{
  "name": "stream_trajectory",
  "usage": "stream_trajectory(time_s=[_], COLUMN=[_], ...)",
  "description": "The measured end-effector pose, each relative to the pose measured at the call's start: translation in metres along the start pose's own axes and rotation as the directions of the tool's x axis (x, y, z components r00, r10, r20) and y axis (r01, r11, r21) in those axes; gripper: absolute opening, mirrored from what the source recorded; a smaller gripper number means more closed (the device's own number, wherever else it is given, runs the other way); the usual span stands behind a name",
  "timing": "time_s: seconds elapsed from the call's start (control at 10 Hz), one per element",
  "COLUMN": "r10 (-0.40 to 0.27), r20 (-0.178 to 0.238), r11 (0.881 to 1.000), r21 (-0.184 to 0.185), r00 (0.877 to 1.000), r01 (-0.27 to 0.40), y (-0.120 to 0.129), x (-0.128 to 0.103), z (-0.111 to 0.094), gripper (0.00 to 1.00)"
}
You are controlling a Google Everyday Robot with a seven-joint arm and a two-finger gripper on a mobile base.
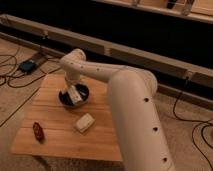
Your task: Place the bottle in the ceramic bowl
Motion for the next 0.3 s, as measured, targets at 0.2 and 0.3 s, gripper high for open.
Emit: stream_trajectory(time_s=[0.2, 0.3], r10=[0.001, 0.002], r20=[0.0, 0.0], r11=[1.0, 1.0], r21=[0.001, 0.001], r00=[1.0, 1.0], r01=[-0.001, -0.002], y=[0.0004, 0.0005], x=[-0.0002, -0.0003], z=[-0.0003, -0.0002], gripper=[0.8, 0.8])
